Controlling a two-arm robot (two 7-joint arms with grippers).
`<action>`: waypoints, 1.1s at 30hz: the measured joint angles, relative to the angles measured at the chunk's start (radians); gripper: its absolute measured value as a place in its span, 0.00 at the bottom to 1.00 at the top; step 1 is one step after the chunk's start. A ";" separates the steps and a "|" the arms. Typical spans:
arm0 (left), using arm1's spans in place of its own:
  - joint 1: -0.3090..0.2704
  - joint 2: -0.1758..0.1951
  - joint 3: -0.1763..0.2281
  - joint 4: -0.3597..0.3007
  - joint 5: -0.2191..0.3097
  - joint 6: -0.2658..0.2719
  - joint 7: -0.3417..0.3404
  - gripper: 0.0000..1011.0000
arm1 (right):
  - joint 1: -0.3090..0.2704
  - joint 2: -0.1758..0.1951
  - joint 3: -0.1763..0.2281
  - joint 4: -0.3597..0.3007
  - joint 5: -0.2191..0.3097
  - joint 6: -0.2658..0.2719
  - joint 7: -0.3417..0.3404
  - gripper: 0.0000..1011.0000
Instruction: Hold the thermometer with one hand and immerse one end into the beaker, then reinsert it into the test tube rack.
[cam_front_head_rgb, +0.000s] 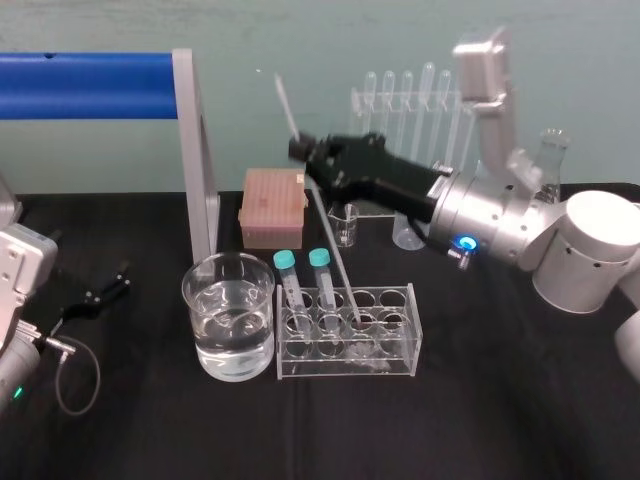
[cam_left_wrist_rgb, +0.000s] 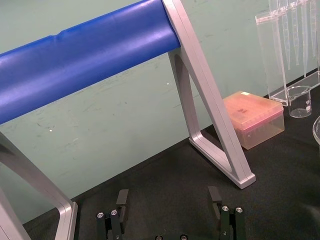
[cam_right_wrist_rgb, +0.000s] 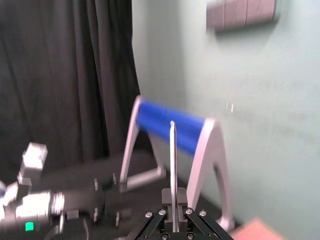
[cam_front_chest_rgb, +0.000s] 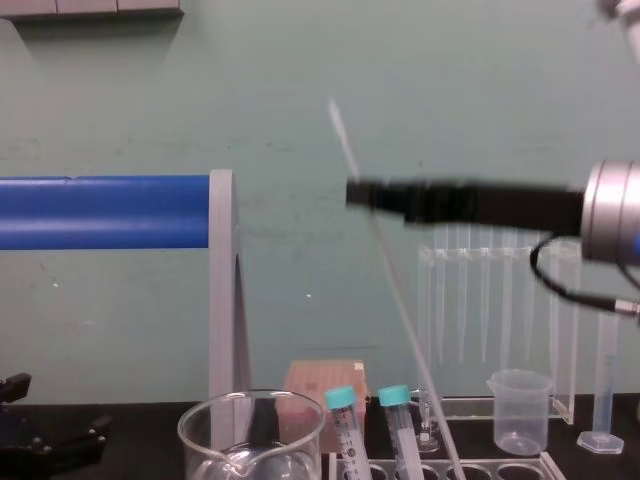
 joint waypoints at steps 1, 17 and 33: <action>0.000 0.000 0.000 0.000 0.000 0.000 0.000 1.00 | -0.004 0.000 0.009 -0.007 0.007 -0.015 0.002 0.06; 0.000 0.000 0.000 0.000 0.000 0.000 0.000 1.00 | 0.025 -0.042 0.135 -0.104 0.186 -0.164 0.050 0.06; 0.000 0.000 0.000 0.000 0.000 0.000 0.000 1.00 | 0.171 -0.162 -0.044 0.101 0.246 -0.152 0.225 0.06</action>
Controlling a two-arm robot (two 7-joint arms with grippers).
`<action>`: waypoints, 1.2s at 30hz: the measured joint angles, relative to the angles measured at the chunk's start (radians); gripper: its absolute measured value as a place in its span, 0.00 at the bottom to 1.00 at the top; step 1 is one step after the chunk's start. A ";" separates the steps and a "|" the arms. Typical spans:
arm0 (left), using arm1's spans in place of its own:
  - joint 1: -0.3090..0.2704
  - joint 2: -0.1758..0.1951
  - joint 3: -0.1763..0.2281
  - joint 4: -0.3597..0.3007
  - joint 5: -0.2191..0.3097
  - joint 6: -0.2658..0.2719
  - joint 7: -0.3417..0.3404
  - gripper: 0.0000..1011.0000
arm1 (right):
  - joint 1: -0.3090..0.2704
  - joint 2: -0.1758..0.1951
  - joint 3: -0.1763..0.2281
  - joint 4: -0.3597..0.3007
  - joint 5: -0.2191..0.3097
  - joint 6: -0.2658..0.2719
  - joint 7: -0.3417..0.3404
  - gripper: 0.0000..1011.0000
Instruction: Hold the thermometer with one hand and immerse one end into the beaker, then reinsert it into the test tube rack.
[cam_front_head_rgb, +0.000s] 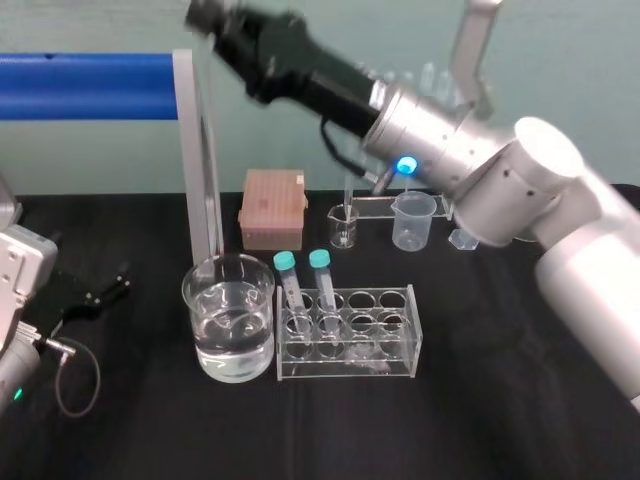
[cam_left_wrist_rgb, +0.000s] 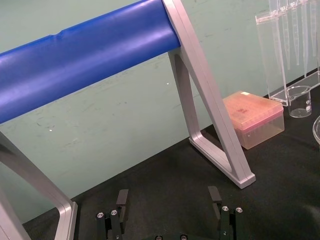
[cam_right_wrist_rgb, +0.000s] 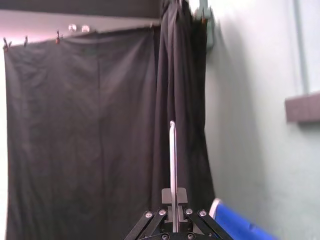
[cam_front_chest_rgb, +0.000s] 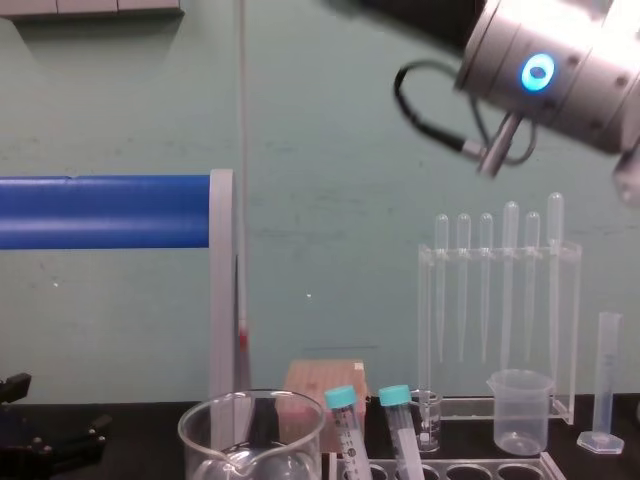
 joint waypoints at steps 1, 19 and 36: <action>0.000 0.000 0.000 0.000 0.000 0.000 0.000 1.00 | 0.002 -0.001 -0.009 0.011 -0.001 0.002 0.005 0.06; 0.000 0.000 0.000 0.000 0.000 0.000 0.000 1.00 | 0.019 -0.073 -0.095 0.292 -0.095 -0.092 0.089 0.06; 0.000 0.000 0.000 0.000 0.000 0.000 0.000 1.00 | 0.004 -0.105 -0.100 0.385 -0.159 -0.100 0.104 0.06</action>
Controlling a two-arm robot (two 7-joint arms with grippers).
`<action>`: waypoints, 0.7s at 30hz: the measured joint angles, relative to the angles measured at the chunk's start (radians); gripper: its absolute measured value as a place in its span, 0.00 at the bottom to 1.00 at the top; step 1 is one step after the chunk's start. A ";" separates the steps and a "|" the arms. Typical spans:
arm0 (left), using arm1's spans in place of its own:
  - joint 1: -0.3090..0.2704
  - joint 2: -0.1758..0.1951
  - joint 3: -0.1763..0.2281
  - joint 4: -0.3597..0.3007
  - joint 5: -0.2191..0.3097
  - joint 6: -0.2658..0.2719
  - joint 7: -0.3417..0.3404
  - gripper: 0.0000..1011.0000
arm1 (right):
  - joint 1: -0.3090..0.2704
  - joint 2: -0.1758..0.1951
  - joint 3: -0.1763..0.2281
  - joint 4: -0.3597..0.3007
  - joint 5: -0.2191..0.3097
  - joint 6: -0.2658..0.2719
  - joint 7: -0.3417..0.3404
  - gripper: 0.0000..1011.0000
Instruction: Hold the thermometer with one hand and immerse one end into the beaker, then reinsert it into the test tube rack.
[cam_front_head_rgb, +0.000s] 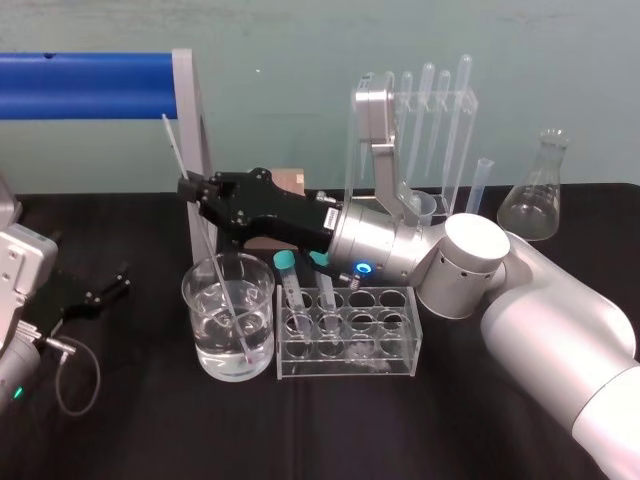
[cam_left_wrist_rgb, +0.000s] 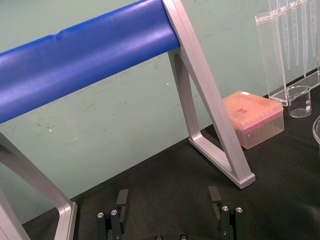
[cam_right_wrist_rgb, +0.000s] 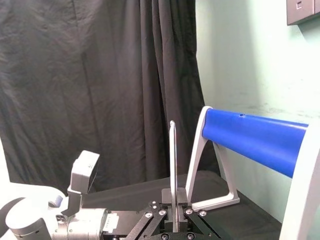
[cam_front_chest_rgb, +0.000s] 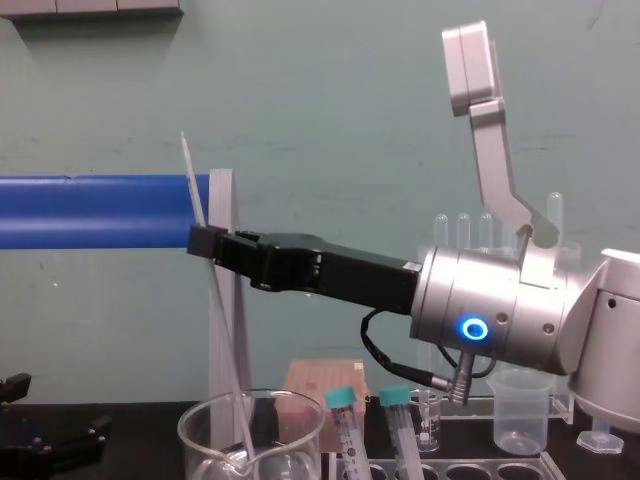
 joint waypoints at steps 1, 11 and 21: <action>0.000 0.000 0.000 0.000 0.000 0.000 0.000 1.00 | -0.002 -0.001 0.002 0.002 -0.004 0.000 0.000 0.06; 0.000 0.000 0.000 0.000 0.000 0.000 0.000 1.00 | -0.004 -0.011 0.017 0.011 -0.018 0.002 0.002 0.06; 0.000 0.000 0.000 0.000 0.000 0.000 0.000 1.00 | -0.003 -0.015 0.028 0.014 -0.025 0.002 0.007 0.06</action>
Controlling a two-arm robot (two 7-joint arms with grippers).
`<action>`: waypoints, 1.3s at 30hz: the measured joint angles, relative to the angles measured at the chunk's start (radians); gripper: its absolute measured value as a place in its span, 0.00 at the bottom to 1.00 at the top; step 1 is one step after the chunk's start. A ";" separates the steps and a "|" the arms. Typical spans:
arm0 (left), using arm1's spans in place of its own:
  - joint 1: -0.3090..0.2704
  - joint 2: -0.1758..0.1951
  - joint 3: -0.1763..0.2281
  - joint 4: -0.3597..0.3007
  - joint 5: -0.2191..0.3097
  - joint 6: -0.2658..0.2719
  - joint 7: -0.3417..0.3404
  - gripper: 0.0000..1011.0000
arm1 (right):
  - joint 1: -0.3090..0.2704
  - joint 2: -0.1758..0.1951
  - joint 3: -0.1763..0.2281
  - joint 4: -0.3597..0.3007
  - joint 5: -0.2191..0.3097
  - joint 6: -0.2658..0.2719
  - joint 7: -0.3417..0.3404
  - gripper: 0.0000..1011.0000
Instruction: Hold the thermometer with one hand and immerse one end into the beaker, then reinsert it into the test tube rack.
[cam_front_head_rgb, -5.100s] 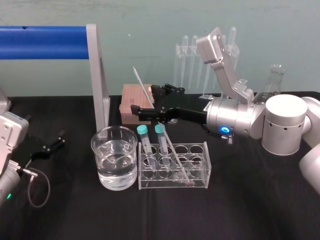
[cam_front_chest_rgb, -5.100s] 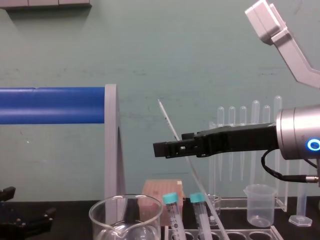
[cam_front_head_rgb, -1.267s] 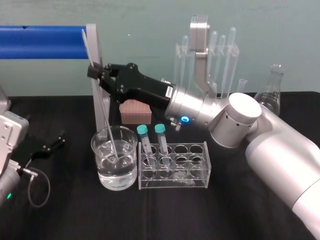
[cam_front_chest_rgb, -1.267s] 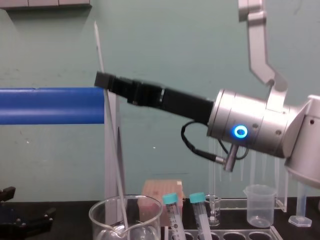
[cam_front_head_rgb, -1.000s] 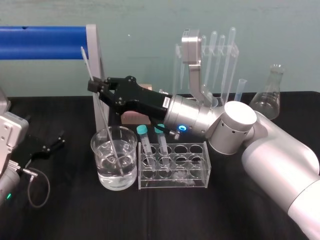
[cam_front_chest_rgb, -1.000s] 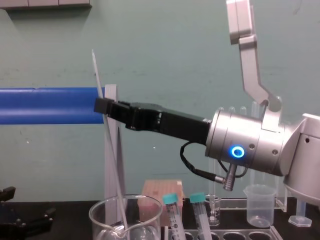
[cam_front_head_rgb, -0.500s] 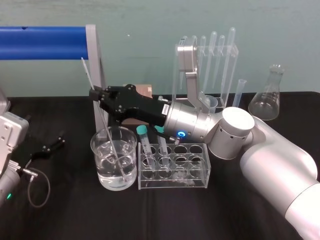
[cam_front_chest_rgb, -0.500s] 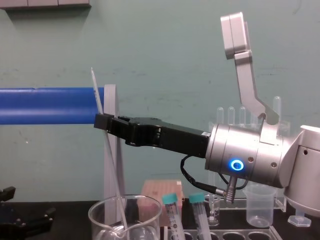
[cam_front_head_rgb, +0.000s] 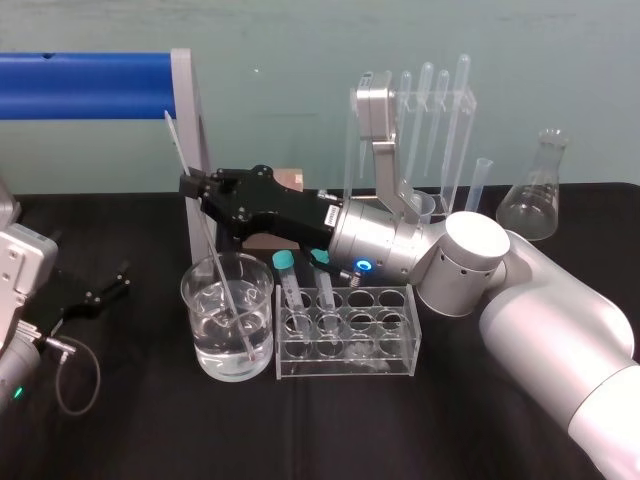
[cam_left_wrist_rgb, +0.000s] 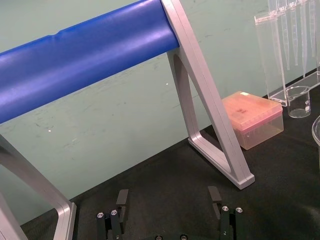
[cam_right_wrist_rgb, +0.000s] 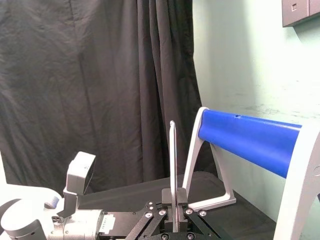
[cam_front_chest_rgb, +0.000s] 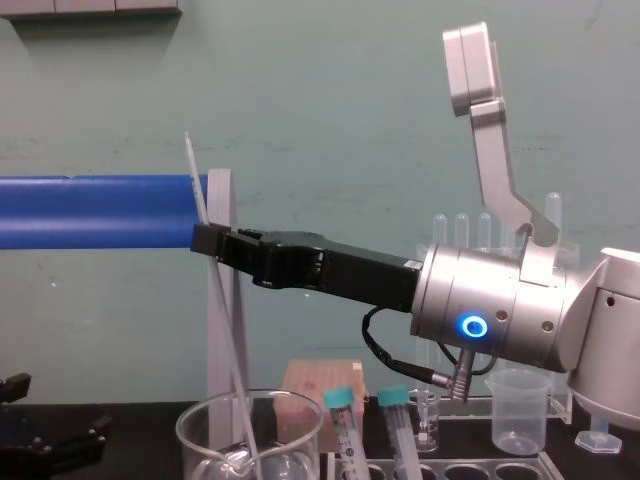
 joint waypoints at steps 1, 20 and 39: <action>0.000 0.000 0.000 0.000 0.000 0.000 0.000 1.00 | 0.001 0.000 0.001 0.001 -0.001 0.000 0.001 0.06; 0.000 0.000 0.000 0.000 0.000 0.000 0.000 1.00 | 0.003 -0.001 0.004 0.002 -0.011 0.005 0.006 0.06; 0.000 0.000 0.000 0.000 0.000 0.000 0.000 1.00 | -0.008 0.002 0.005 -0.013 -0.015 0.008 0.000 0.06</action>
